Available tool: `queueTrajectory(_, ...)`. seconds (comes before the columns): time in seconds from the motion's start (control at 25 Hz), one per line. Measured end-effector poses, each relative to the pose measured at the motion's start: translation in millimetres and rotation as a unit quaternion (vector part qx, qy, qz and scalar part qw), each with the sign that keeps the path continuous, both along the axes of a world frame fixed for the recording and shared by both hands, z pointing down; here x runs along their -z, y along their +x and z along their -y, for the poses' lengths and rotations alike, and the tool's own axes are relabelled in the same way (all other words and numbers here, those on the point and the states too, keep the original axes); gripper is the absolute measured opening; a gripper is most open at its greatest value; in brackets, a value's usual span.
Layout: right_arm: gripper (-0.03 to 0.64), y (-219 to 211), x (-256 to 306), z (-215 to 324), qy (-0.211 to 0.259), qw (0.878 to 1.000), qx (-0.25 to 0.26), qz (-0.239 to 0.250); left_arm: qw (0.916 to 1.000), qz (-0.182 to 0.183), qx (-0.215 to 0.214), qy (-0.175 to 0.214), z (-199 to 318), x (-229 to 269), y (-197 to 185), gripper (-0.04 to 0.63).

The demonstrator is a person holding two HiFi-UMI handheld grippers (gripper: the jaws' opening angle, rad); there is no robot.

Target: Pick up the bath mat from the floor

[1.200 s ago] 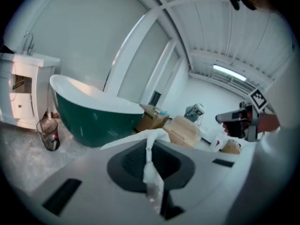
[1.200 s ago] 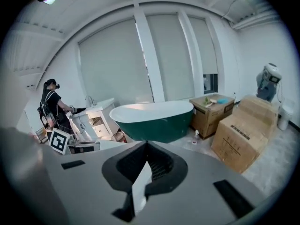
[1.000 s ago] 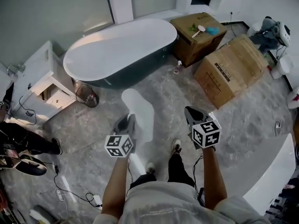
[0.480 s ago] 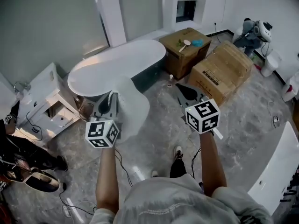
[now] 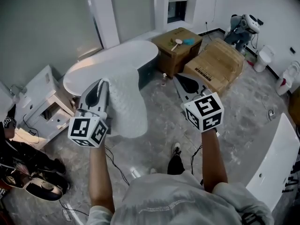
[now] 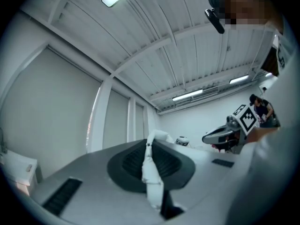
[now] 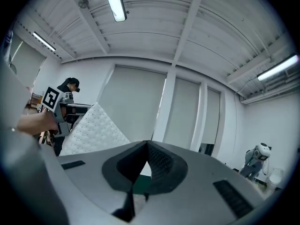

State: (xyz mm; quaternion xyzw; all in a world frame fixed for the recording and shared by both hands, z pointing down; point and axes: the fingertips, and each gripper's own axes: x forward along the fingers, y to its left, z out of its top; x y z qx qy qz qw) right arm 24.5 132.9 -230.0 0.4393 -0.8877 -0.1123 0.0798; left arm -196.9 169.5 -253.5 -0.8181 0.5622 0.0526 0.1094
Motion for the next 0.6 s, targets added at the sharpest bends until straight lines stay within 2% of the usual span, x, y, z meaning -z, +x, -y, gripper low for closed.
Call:
queueTrajectory(0.28,0.015,24.1,-10.8,-48.0,-0.002,1.0,0.005,0.002,0.9998,0.002,-0.018,0.006,-45.3,-0.8,37.3,0.031)
queueTrajectory(0.6,0.015,33.0,-11.7,-29.3,-0.003,1.0,-0.011,-0.009,0.9997,0.003,-0.024,0.0,-16.6,-3.8,47.9,0.031)
